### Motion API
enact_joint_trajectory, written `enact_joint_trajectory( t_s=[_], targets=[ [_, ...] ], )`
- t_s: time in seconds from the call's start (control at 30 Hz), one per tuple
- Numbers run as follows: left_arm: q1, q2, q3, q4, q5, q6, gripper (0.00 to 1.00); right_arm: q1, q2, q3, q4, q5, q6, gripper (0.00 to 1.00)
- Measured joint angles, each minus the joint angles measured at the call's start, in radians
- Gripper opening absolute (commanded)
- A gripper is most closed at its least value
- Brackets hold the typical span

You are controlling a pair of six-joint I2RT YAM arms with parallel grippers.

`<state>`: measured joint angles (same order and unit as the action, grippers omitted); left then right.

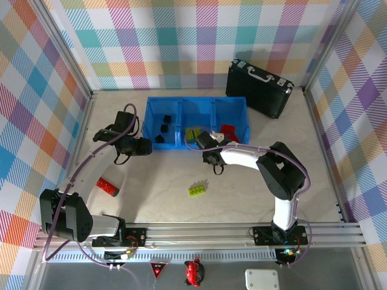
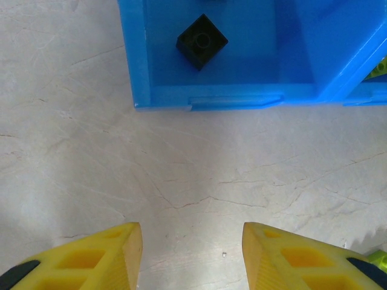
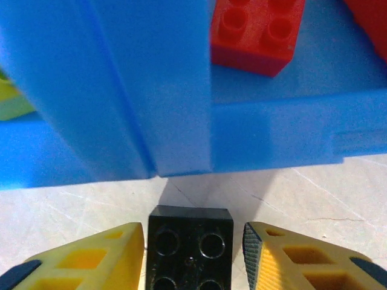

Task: Sort the legos into containers by color
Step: Pick up the lego from the center of the table.

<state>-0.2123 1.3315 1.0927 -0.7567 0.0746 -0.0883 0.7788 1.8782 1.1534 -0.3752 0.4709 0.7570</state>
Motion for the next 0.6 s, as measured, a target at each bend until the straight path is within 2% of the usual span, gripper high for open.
enact_joint_trajectory(
  t_s=[0.33,0.6],
  targets=[
    [0.008,0.000,0.000,0.000,0.004,0.000,0.47,0.000,0.008,-0.008,0.021,0.000,0.014,0.37],
    [0.010,0.000,0.000,0.000,0.007,0.000,0.47,0.004,0.005,-0.008,0.021,0.001,0.013,0.35]
  ],
)
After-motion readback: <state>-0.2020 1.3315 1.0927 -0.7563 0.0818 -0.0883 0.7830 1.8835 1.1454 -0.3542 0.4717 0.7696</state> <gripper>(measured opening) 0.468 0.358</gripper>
